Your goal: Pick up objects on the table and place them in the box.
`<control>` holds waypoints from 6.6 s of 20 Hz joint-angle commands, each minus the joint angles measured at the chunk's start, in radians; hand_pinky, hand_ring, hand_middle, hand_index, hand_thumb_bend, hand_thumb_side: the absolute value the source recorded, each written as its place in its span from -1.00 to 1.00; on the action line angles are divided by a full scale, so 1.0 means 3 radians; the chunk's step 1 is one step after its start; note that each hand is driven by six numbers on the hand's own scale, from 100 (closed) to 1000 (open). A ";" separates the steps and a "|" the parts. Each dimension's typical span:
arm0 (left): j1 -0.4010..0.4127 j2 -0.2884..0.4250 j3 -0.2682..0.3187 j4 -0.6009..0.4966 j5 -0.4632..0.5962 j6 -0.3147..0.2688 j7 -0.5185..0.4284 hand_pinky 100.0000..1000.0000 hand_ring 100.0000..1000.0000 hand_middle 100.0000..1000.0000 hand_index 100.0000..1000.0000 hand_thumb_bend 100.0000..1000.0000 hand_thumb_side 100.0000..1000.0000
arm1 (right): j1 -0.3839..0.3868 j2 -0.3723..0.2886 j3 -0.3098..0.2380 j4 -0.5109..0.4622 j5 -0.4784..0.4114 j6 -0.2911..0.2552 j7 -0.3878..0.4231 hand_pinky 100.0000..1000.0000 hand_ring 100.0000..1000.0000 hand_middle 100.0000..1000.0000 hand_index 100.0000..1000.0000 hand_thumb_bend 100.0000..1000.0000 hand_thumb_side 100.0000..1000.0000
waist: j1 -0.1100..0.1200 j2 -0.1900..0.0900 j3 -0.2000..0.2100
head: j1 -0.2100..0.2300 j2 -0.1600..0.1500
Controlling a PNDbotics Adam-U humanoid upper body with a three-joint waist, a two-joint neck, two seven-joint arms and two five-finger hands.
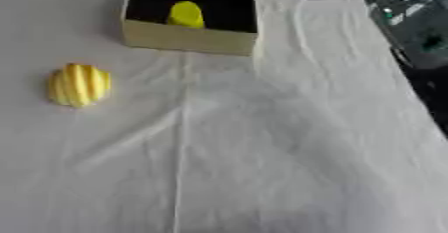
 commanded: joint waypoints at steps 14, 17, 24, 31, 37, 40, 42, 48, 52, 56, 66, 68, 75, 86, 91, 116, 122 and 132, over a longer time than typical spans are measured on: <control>-0.0691 0.1352 -0.0751 -0.0057 -0.0812 0.0779 -0.1681 0.79 0.79 0.60 0.79 -0.98 -0.38 | 0.1046 0.0059 -0.0711 -0.0439 -0.0265 -0.0874 -0.0843 0.77 0.68 0.21 0.64 -1.00 -0.84 | 0.0215 -0.0223 -0.0238 | 0.0266 0.0187; -0.0820 0.1291 -0.0831 0.0061 -0.0900 0.0824 -0.1879 0.80 0.80 0.62 0.80 -0.86 -0.37 | 0.1099 0.0132 -0.0750 -0.0439 -0.0269 -0.0910 -0.0902 0.77 0.68 0.20 0.64 -1.00 -0.80 | 0.0228 -0.0235 -0.0249 | 0.0290 0.0195; -0.1107 0.1059 -0.1024 0.0703 -0.1295 0.0693 -0.2101 0.82 0.83 0.63 0.80 -0.49 -0.52 | 0.1173 0.0213 -0.0814 -0.0439 -0.0291 -0.0990 -0.0997 0.78 0.67 0.20 0.64 -1.00 -0.77 | 0.0246 -0.0266 -0.0302 | 0.0328 0.0225; -0.1154 0.0956 -0.1153 0.1196 -0.1616 0.0460 -0.2340 0.84 0.85 0.64 0.80 -0.34 -0.23 | 0.1230 0.0288 -0.0821 -0.0439 -0.0308 -0.0924 -0.1002 0.79 0.66 0.19 0.63 -1.00 -0.62 | 0.0273 -0.0259 -0.0339 | 0.0362 0.0233; -0.1128 0.0917 -0.1265 0.1384 -0.1791 0.0305 -0.2494 0.84 0.86 0.67 0.81 -0.17 -0.15 | 0.1227 0.0339 -0.0805 -0.0439 -0.0347 -0.0838 -0.0964 0.80 0.66 0.17 0.62 -1.00 -0.50 | 0.0286 -0.0260 -0.0350 | 0.0389 0.0239; -0.1142 0.0845 -0.1333 0.1535 -0.1924 0.0232 -0.2541 0.83 0.86 0.67 0.81 -0.13 -0.39 | 0.1224 0.0363 -0.0798 -0.0439 -0.0363 -0.0820 -0.0939 0.81 0.66 0.17 0.62 -1.00 -0.46 | 0.0286 -0.0259 -0.0363 | 0.0403 0.0240; -0.1161 0.0770 -0.1362 0.1655 -0.2000 0.0205 -0.2538 0.82 0.86 0.66 0.80 -0.17 -0.43 | 0.1225 0.0382 -0.0793 -0.0439 -0.0372 -0.0805 -0.0926 0.81 0.66 0.16 0.62 -1.00 -0.44 | 0.0284 -0.0255 -0.0373 | 0.0411 0.0240; -0.1220 0.0605 -0.1374 0.1909 -0.2091 0.0195 -0.2444 0.82 0.85 0.66 0.80 -0.29 -0.44 | 0.1225 0.0411 -0.0786 -0.0439 -0.0380 -0.0775 -0.0895 0.81 0.66 0.16 0.61 -1.00 -0.41 | 0.0283 -0.0246 -0.0391 | 0.0424 0.0241; -0.1261 0.0477 -0.1318 0.1996 -0.2058 0.0255 -0.2383 0.81 0.84 0.65 0.80 -0.60 -0.49 | 0.1221 0.0456 -0.0762 -0.0439 -0.0395 -0.0726 -0.0861 0.82 0.66 0.14 0.60 -1.00 -0.25 | 0.0286 -0.0224 -0.0415 | 0.0447 0.0228; -0.1359 0.0267 -0.1292 0.2146 -0.2063 0.0353 -0.2321 0.80 0.83 0.65 0.81 -0.64 -0.49 | 0.1201 0.0491 -0.0738 -0.0439 -0.0422 -0.0646 -0.0796 0.82 0.65 0.13 0.60 -1.00 -0.17 | 0.0292 -0.0208 -0.0427 | 0.0467 0.0215; -0.1426 0.0212 -0.1216 0.1860 -0.2371 0.0403 -0.2069 0.79 0.83 0.64 0.82 -0.34 -0.51 | 0.1218 0.0553 -0.0744 -0.0439 -0.0457 -0.0485 -0.0727 0.84 0.66 0.12 0.59 -1.00 0.03 | 0.0329 -0.0172 -0.0452 | 0.0486 0.0197; -0.1432 0.0202 -0.1230 0.1838 -0.2396 0.0428 -0.2077 0.78 0.82 0.64 0.81 -0.37 -0.49 | 0.1209 0.0561 -0.0743 -0.0439 -0.0470 -0.0456 -0.0724 0.84 0.66 0.12 0.59 -1.00 0.06 | 0.0331 -0.0172 -0.0458 | 0.0495 0.0192; -0.1479 0.0111 -0.1259 0.2096 -0.2515 0.0432 -0.2169 0.79 0.84 0.65 0.82 -0.33 -0.56 | 0.1225 0.0600 -0.0745 -0.0439 -0.0504 -0.0367 -0.0693 0.85 0.66 0.11 0.59 -1.00 0.08 | 0.0324 -0.0167 -0.0475 | 0.0517 0.0185; -0.1539 -0.0043 -0.1161 0.2492 -0.2597 0.0397 -0.2111 0.68 0.72 0.52 0.54 -1.00 -0.94 | 0.1266 0.0664 -0.0730 -0.0439 -0.0525 -0.0297 -0.0653 0.86 0.66 0.10 0.59 -1.00 0.10 | 0.0314 -0.0154 -0.0499 | 0.0557 0.0178; -0.1542 0.0002 -0.1052 0.2204 -0.2360 0.0437 -0.2078 0.61 0.63 0.42 0.44 -1.00 -0.84 | 0.1314 0.0675 -0.0737 -0.0439 -0.0507 -0.0285 -0.0671 0.86 0.66 0.10 0.59 -1.00 0.10 | 0.0311 -0.0168 -0.0490 | 0.0545 0.0181; -0.2269 -0.0443 -0.0791 0.2406 -0.2228 0.0681 -0.1655 0.56 0.57 0.37 0.45 -1.00 -0.81 | 0.1016 0.0721 -0.0663 -0.0439 -0.0642 -0.0530 -0.0524 0.85 0.65 0.07 0.59 -1.00 0.08 | 0.0461 -0.0092 -0.1011 | 0.0845 0.0051; -0.2283 -0.0498 -0.0698 0.2871 -0.2435 0.0537 -0.1395 0.56 0.58 0.39 0.47 -1.00 -0.89 | 0.0974 0.0756 -0.0638 -0.0439 -0.0651 -0.0613 -0.0490 0.85 0.65 0.07 0.59 -1.00 0.08 | 0.0495 -0.0076 -0.1111 | 0.0882 -0.0046; -0.2337 -0.0542 -0.0571 0.3300 -0.2823 0.0464 -0.1039 0.78 0.86 0.70 0.93 -0.90 -0.02 | 0.0996 0.0807 -0.0613 -0.0439 -0.0634 -0.0568 -0.0422 0.87 0.66 0.06 0.59 -1.00 0.09 | 0.0532 -0.0054 -0.1139 | 0.0902 -0.0074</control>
